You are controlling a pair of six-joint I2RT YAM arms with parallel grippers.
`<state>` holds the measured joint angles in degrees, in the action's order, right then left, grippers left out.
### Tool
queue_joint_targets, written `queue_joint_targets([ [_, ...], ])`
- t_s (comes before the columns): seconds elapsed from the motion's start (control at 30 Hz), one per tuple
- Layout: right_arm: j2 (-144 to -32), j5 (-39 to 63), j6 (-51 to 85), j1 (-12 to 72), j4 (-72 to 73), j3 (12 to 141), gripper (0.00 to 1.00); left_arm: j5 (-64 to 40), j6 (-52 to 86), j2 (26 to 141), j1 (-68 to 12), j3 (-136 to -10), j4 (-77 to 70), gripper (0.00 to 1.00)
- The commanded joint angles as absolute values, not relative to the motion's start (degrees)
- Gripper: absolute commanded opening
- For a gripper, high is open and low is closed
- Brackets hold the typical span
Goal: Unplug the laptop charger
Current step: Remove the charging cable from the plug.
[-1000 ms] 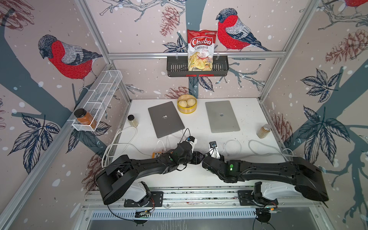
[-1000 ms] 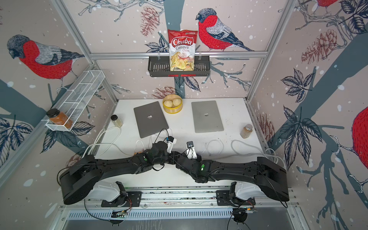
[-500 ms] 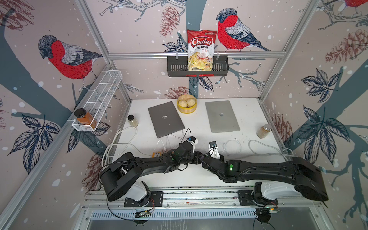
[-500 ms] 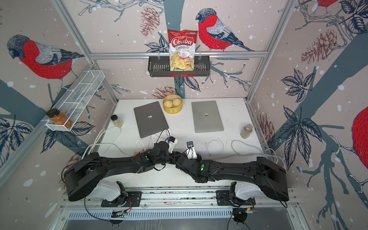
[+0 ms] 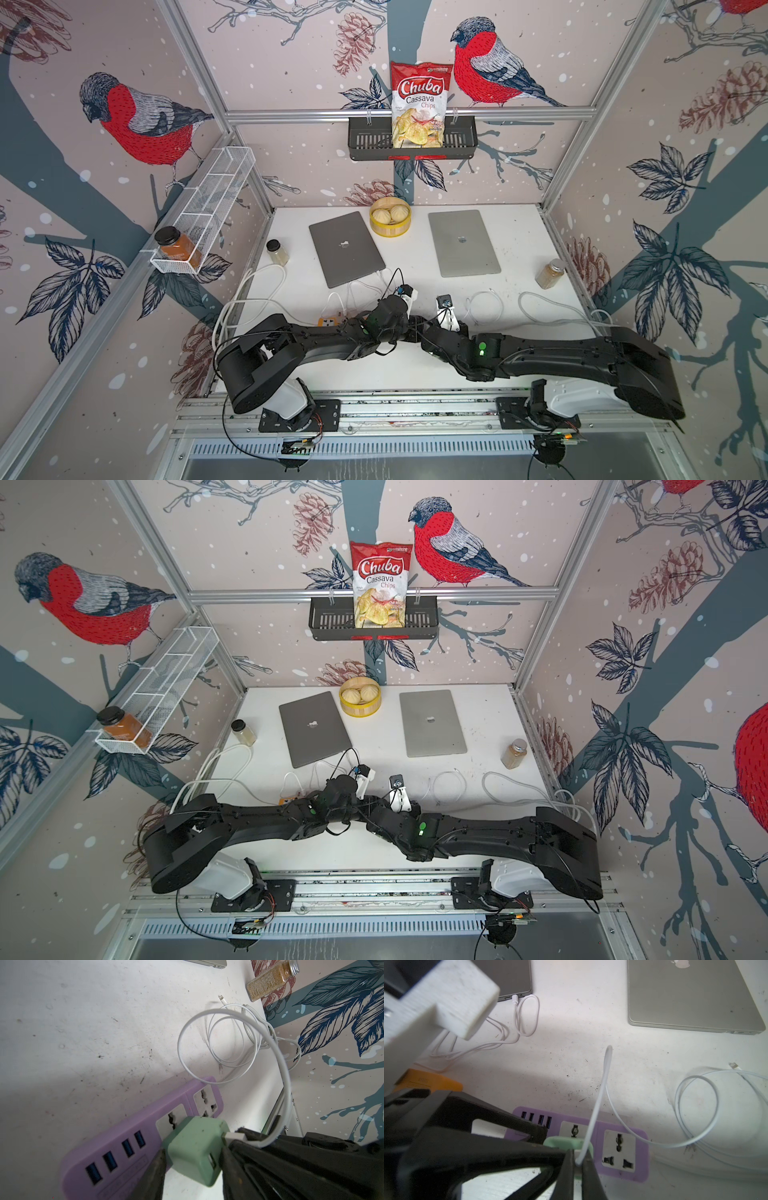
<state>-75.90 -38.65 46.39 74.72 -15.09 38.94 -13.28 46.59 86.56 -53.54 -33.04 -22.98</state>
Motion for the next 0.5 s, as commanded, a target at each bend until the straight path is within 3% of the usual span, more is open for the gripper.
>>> queue_joint_targets([
  [0.0, -75.92, -40.61, 46.14, 75.06, -13.76, 39.77, 0.08, -10.95, 46.58, 87.18, -53.83, -32.46, -17.66, 0.43],
  [0.47, -73.81, -42.47, 47.02, 75.08, -15.81, 39.50, 0.07, -10.18, 47.55, 87.01, -53.96, -30.45, -18.74, 0.43],
])
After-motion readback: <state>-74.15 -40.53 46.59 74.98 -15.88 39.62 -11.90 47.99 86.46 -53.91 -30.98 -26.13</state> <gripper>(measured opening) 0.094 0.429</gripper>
